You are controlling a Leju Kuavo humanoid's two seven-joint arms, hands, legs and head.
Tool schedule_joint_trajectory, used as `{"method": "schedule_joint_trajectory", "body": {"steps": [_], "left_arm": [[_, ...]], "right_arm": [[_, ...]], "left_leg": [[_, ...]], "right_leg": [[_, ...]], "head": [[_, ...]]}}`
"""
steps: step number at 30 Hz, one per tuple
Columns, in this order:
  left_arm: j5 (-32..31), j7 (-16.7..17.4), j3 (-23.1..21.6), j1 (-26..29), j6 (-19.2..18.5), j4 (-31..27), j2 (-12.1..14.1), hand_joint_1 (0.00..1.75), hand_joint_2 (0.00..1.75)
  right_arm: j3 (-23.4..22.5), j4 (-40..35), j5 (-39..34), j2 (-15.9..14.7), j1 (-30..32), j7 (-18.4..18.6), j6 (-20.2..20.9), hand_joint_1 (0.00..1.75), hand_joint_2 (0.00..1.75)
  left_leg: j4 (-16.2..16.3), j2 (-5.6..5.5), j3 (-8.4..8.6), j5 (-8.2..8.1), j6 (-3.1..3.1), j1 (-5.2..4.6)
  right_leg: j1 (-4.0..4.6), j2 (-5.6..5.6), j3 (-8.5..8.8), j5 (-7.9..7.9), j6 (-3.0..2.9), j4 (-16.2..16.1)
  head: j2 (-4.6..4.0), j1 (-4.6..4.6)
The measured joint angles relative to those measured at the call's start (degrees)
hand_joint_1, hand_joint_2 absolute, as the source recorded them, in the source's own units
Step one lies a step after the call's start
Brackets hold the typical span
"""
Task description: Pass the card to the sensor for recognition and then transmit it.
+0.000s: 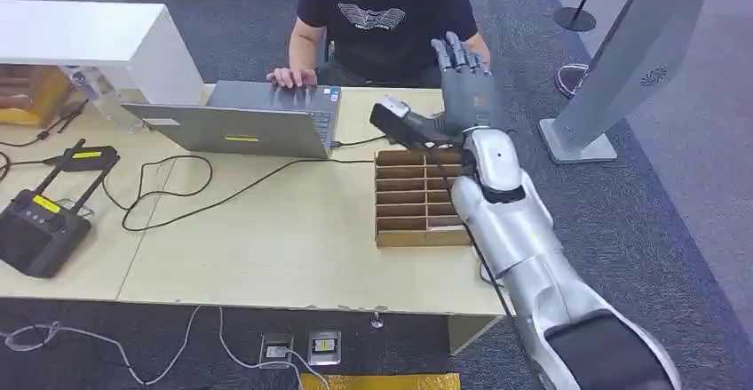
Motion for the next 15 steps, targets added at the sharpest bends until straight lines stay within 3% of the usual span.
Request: {"method": "schedule_joint_trajectory", "body": {"steps": [3,7,12,14,15], "left_arm": [[-0.04,-0.39,-0.02,0.27,-0.26,0.0,0.0,0.0,0.0],[-0.88,-1.51,-0.15,0.41,-0.79,0.0,0.2,0.0,0.0],[-1.27,-3.41,-0.35,0.9,-0.59,0.0,0.28,0.0,0.0],[-1.4,-3.45,-0.48,1.01,-0.61,0.02,0.44,0.0,0.0],[-1.29,-3.45,-0.48,1.01,-0.68,0.02,0.48,0.0,0.0]], "right_arm": [[-2.55,-0.81,-2.75,-4.43,-1.8,-2.2,1.68,0.0,0.0],[-7.02,-0.52,-7.69,-11.19,-3.15,-0.85,0.38,0.0,0.0],[-16.03,6.57,-21.23,-25.47,-4.34,-2.47,-3.41,0.0,0.0],[-21.16,10.57,-28.49,-32.65,-1.38,-0.79,-2.81,0.0,0.0],[-23.7,12.1,-33.5,-35.79,2.47,0.84,-2.19,0.0,0.0]], "left_leg": [[0.0,-0.04,-0.03,0.0,0.01,0.0],[0.04,0.04,-0.01,-0.02,0.03,-0.1],[0.11,-0.53,-0.02,-0.07,0.1,-0.05],[0.11,-0.39,0.12,-0.23,0.27,0.07],[0.09,-0.82,0.2,-0.37,0.44,0.24]], "right_leg": [[-0.01,-0.06,0.08,0.01,0.01,-0.05],[-0.09,0.01,-0.09,0.07,0.02,-0.12],[-0.05,-0.58,0.07,0.01,0.08,-0.45],[0.11,-0.47,0.3,-0.04,0.14,-0.63],[0.27,-0.92,0.81,-0.19,0.29,-0.84]], "head": [[0.0,0.04],[0.0,-0.07],[0.0,0.07],[0.0,-0.28],[0.0,-0.17]]}}
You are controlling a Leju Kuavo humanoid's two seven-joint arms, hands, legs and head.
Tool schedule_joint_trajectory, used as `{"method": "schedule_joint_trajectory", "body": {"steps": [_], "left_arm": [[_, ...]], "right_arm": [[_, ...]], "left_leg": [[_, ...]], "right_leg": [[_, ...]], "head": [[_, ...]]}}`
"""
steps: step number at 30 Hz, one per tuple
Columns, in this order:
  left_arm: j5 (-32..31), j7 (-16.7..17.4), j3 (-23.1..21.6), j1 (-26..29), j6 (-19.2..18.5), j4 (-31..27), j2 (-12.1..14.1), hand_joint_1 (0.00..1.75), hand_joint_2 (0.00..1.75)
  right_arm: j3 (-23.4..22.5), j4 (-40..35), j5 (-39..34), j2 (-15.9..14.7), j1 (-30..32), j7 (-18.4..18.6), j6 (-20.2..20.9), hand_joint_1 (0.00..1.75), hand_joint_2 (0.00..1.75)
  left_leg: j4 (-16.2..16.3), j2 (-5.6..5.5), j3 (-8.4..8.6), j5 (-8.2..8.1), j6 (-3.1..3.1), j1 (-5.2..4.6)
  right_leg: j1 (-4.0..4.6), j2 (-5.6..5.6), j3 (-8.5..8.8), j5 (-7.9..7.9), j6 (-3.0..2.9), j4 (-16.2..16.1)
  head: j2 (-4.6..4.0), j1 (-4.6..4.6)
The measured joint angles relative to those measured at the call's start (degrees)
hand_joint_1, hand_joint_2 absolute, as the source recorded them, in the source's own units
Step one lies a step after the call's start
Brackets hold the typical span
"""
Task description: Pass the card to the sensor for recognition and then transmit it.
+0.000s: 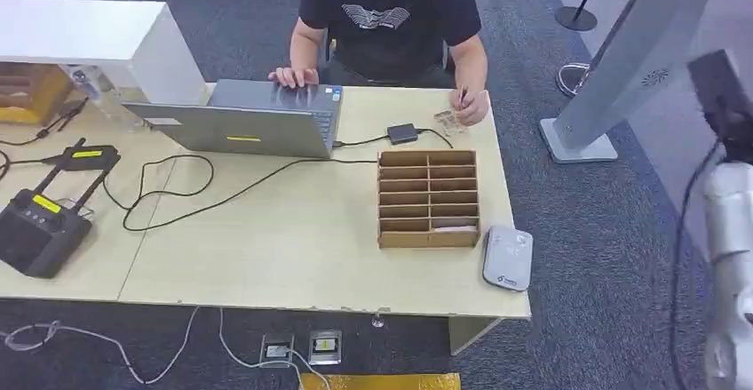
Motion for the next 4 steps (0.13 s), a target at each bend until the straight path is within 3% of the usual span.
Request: {"method": "schedule_joint_trajectory", "body": {"steps": [2,4], "left_arm": [[0.17,0.0,-0.02,0.22,-0.07,0.0,0.07,0.0,0.0],[0.48,0.15,-0.02,0.71,-0.07,0.0,0.2,0.0,0.0]], "right_arm": [[-6.2,2.86,-7.44,-6.18,8.45,0.93,0.87,0.0,0.0],[-10.71,5.06,-9.18,-9.03,14.03,1.37,0.89,0.0,0.0]], "left_leg": [[-0.02,-0.6,0.06,-0.18,0.0,0.22],[-0.13,0.07,0.04,-0.31,0.0,-0.04]], "right_leg": [[0.2,-0.63,0.53,-0.19,-0.01,-0.23],[-0.05,0.1,0.17,-0.18,-0.01,-0.09]], "head": [[0.0,0.59],[0.0,0.85]]}}
